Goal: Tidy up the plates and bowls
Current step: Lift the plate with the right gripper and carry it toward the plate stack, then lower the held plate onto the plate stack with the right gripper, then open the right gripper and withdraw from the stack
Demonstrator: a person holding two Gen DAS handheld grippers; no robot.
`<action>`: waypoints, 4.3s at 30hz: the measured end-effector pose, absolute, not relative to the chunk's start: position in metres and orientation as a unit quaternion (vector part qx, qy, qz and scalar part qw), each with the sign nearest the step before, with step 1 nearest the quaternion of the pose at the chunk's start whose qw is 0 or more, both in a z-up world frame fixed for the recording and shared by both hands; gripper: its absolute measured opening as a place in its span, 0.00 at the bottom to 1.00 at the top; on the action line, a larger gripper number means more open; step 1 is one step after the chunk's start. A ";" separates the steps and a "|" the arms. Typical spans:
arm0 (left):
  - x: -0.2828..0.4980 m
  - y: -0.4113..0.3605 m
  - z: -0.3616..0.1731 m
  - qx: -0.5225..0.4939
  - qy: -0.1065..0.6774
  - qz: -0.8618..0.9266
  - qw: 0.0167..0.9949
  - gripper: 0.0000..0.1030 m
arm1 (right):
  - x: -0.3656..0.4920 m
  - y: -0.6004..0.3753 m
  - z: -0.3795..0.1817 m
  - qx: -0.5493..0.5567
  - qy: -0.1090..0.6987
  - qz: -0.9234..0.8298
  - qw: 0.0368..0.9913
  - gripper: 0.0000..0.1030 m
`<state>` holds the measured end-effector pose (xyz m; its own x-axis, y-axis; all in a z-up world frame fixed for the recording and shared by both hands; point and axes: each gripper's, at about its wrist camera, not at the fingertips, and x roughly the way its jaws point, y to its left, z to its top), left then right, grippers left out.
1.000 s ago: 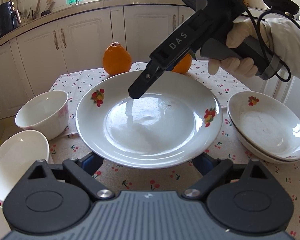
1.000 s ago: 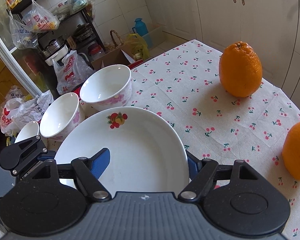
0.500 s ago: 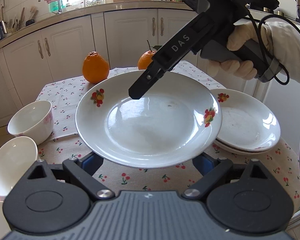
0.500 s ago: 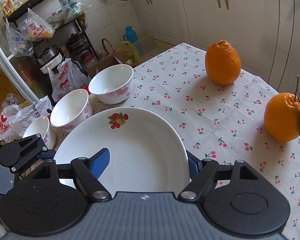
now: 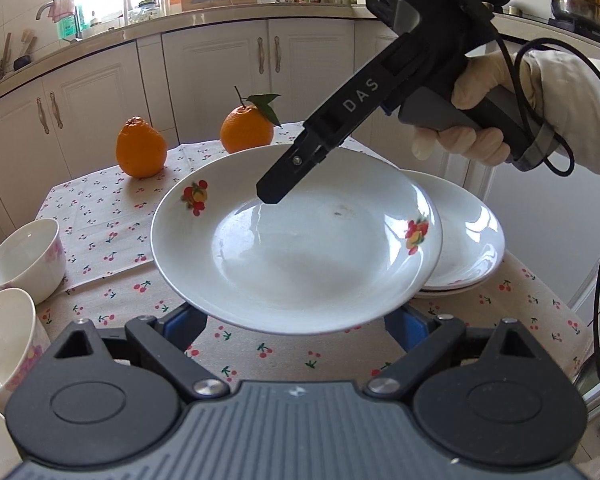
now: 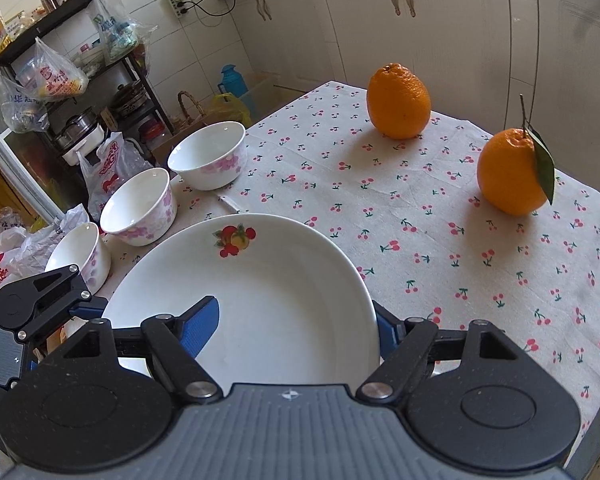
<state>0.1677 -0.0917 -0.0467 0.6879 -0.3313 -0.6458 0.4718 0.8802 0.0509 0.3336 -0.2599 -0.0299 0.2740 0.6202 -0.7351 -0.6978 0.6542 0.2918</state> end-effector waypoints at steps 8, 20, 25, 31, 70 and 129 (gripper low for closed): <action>0.158 -0.110 -0.046 0.122 0.326 -0.249 0.904 0.92 | 0.314 -0.288 -0.031 -0.028 0.436 0.392 0.810 0.80; 0.155 -0.137 -0.048 0.135 0.327 -0.295 0.888 0.92 | 0.290 -0.331 -0.032 -0.011 0.435 0.355 0.827 0.80; 0.157 -0.145 -0.051 0.139 0.329 -0.308 0.882 0.92 | 0.283 -0.344 -0.034 -0.003 0.436 0.343 0.832 0.80; 0.158 -0.154 -0.054 0.142 0.333 -0.316 0.877 0.92 | 0.279 -0.358 -0.039 0.003 0.438 0.332 0.836 0.80; 0.179 -0.171 -0.068 0.145 0.351 -0.334 0.863 0.92 | 0.271 -0.387 -0.055 0.011 0.458 0.291 0.840 0.81; 0.149 -0.121 -0.034 0.147 0.266 -0.308 0.902 0.98 | 0.194 -0.315 -0.011 -0.121 0.380 0.239 0.885 1.00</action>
<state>0.1493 -0.1212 -0.0336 0.6689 -0.4774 -0.5698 0.6336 0.7670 0.1013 0.1936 -0.3151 -0.0107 0.5959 0.3318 -0.7313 -0.5156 0.8563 -0.0315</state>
